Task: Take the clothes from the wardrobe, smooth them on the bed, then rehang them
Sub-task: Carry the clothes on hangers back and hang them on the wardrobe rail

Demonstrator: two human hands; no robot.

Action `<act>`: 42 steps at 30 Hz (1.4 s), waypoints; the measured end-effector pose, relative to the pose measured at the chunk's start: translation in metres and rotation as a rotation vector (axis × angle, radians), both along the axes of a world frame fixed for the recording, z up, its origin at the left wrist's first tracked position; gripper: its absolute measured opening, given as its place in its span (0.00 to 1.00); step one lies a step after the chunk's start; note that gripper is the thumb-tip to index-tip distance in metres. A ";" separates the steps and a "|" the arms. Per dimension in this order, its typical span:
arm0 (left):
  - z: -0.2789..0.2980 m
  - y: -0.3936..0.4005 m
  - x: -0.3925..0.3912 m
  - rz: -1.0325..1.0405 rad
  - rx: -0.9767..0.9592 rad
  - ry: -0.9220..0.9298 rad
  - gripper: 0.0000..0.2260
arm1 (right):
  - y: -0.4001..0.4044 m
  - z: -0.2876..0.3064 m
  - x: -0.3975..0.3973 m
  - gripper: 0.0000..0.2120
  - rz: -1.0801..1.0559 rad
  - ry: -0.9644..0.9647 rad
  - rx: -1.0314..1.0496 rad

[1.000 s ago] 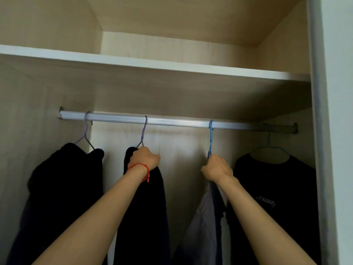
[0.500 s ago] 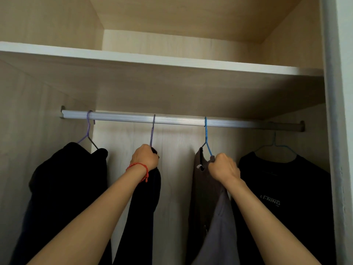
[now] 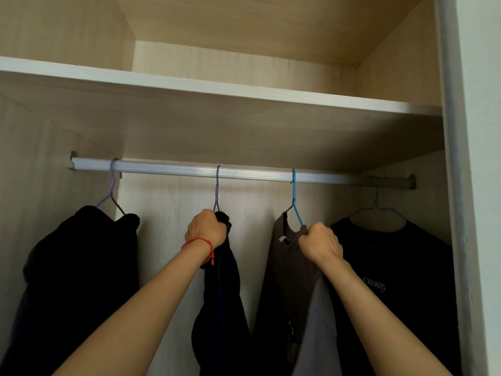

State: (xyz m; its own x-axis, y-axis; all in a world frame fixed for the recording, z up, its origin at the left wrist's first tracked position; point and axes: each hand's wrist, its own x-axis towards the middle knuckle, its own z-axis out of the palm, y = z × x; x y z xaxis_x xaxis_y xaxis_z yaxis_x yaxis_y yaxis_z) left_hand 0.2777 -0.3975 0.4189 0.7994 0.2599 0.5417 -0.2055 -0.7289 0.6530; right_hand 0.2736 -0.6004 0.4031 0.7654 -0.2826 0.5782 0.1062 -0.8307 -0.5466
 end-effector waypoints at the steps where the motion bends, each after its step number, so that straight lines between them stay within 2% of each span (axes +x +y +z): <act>1: 0.000 0.000 0.001 0.002 -0.002 -0.001 0.11 | -0.001 -0.001 0.000 0.13 -0.006 0.001 0.003; 28: -0.013 0.010 0.006 -0.004 -0.072 -0.080 0.11 | -0.011 -0.006 -0.008 0.12 0.013 0.051 0.027; 37: -0.019 0.011 0.000 -0.020 -0.056 -0.098 0.05 | -0.009 -0.013 -0.024 0.13 0.058 0.008 0.047; 42: -0.025 0.009 -0.004 -0.068 -0.084 -0.117 0.10 | -0.009 -0.024 -0.040 0.08 0.055 -0.034 0.049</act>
